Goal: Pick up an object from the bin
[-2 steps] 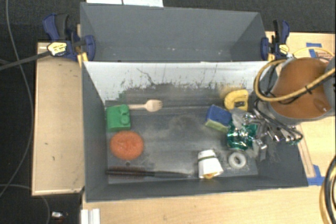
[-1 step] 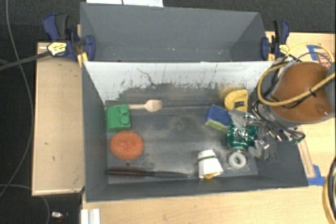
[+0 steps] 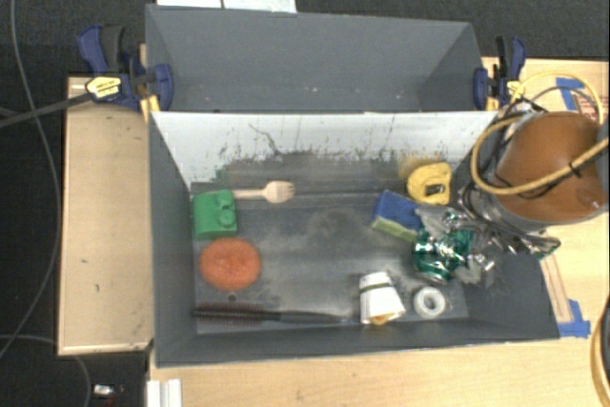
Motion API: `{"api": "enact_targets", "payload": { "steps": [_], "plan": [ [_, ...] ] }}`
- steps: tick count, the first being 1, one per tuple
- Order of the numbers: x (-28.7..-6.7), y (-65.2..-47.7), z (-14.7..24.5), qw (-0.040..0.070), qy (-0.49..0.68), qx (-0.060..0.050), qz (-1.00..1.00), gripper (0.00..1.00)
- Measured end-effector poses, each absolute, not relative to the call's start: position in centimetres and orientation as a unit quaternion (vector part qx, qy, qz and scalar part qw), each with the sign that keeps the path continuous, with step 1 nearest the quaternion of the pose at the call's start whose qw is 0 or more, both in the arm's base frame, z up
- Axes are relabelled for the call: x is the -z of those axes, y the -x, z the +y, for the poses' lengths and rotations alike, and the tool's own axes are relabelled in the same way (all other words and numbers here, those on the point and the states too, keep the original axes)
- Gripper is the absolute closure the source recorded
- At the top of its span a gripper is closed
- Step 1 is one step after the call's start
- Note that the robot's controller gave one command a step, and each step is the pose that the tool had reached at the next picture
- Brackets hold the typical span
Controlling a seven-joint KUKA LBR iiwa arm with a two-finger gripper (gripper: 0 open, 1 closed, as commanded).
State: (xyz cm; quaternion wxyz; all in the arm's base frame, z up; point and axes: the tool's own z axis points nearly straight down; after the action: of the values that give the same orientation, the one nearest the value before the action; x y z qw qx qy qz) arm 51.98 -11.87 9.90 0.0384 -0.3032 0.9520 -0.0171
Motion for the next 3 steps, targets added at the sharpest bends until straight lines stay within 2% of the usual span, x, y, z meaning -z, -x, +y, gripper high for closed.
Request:
{"api": "enact_targets", "payload": {
  "steps": [1,2,3],
  "plan": [
    [-8.96,-50.75,-13.08,0.064,0.384,0.028,0.921,0.0],
    [-8.47,-49.8,-12.64,0.066,0.416,0.035,0.907,0.0],
    [-8.16,-50.24,-12.71,0.072,0.489,0.034,0.869,0.0]
  ]
}}
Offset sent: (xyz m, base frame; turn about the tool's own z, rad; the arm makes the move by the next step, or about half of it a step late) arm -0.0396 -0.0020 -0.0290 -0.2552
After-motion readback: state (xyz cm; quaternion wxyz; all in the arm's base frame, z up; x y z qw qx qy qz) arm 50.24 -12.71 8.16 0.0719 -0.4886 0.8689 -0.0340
